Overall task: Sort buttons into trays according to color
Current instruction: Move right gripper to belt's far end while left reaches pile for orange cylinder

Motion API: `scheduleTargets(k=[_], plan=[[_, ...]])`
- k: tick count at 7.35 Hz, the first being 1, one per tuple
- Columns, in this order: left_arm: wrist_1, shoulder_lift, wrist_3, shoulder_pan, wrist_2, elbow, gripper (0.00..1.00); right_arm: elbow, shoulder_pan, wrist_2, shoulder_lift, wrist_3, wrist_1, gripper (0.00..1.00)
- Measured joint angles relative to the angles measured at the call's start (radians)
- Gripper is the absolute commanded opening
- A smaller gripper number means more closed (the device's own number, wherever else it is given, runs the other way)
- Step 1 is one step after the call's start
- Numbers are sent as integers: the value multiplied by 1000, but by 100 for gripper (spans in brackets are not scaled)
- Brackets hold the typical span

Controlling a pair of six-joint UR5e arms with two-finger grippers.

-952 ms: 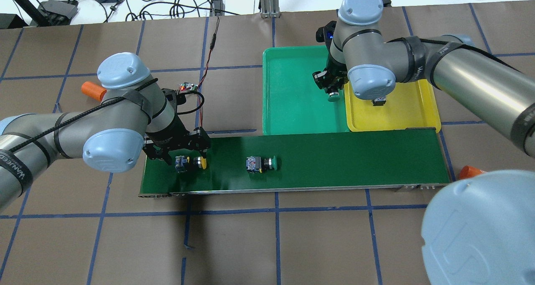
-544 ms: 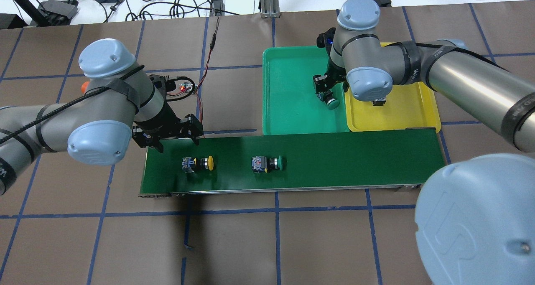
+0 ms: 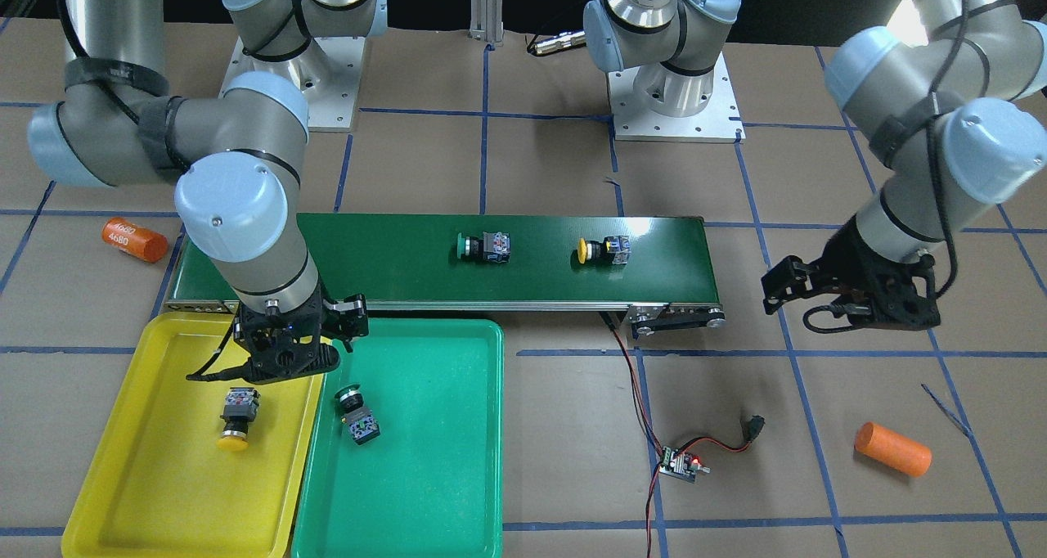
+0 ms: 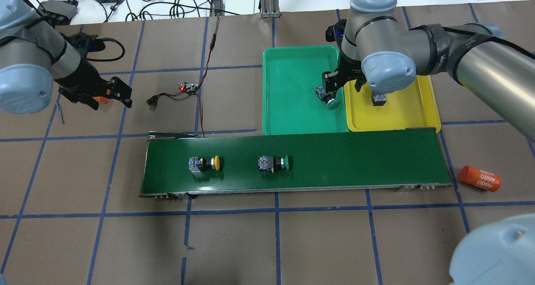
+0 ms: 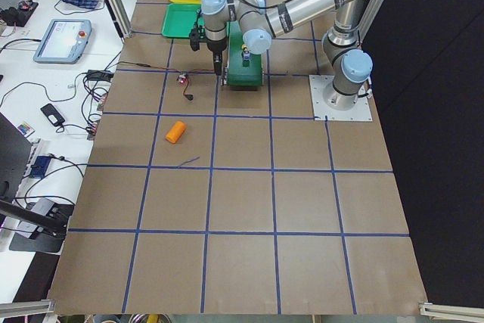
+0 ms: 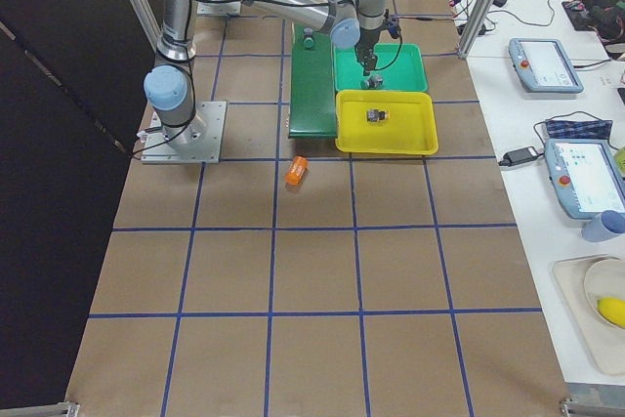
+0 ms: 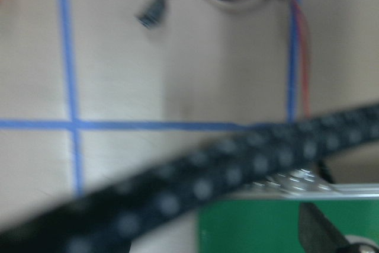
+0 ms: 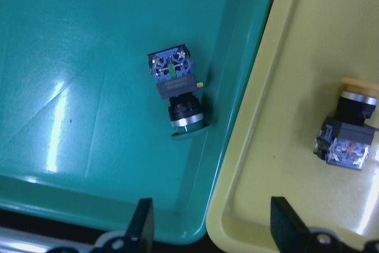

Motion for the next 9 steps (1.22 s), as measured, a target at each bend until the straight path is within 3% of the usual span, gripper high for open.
scheduleTargets(k=[1,5,7,9], plan=[[3,-61,97,42,0,64,100,48,-15,0,-56,-36,20,73],[86,-327,286,82,1,339,100,395,-137,10,-301,-232,-14,74],[99,-440,325,88,-7,438,100,441,-148,5,-320,-421,-62,74],[133,-520,343,89,-13,479,100,444,-151,13,-323,-753,-97,74]])
